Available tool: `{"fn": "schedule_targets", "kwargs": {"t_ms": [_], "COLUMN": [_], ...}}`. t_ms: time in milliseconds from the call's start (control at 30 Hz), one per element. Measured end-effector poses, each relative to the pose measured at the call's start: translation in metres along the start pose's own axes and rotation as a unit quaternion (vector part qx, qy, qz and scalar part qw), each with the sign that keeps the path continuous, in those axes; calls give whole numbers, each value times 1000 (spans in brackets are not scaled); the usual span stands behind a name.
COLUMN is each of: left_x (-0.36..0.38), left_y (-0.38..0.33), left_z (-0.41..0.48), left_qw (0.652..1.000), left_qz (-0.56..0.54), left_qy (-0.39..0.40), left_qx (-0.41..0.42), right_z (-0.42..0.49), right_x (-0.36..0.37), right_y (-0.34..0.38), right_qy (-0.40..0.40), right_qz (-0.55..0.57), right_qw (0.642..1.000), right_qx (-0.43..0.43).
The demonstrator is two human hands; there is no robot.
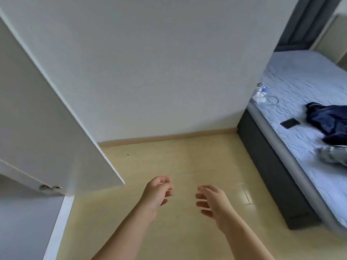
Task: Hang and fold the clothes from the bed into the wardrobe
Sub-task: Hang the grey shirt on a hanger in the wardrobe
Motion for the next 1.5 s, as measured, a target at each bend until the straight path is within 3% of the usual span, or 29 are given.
{"fn": "schedule_targets", "kwargs": {"t_ms": [267, 400, 700, 1100, 1300, 1500], "left_x": [241, 332, 491, 702, 781, 855], "left_y": [-55, -79, -124, -272, -310, -320], "left_z": [-19, -32, -27, 53, 76, 97], "left_qw": [988, 973, 932, 884, 869, 876], "left_qz": [74, 123, 223, 292, 321, 330], "left_qy": [132, 190, 278, 350, 365, 342], "left_qx": [21, 44, 66, 107, 96, 77], "right_z": [-6, -14, -2, 110, 145, 185], "right_x": [-244, -326, -457, -632, -697, -766], "right_y": [10, 8, 12, 152, 180, 189], "right_qy": [-149, -199, -279, -326, -346, -326], "right_qz": [102, 157, 254, 282, 304, 317], "right_qw": [983, 967, 926, 902, 887, 890], "right_qx": [-10, -7, 12, -10, 5, 33]}}
Point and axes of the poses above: each hand's wrist, its own z-axis towards the middle knuckle, its own x-axis out of the palm, y = z × x, the point moved 6 cm from there along z, towards the middle knuckle, and after that the axes turned 11 degrees about z, right-handed, at the moved point
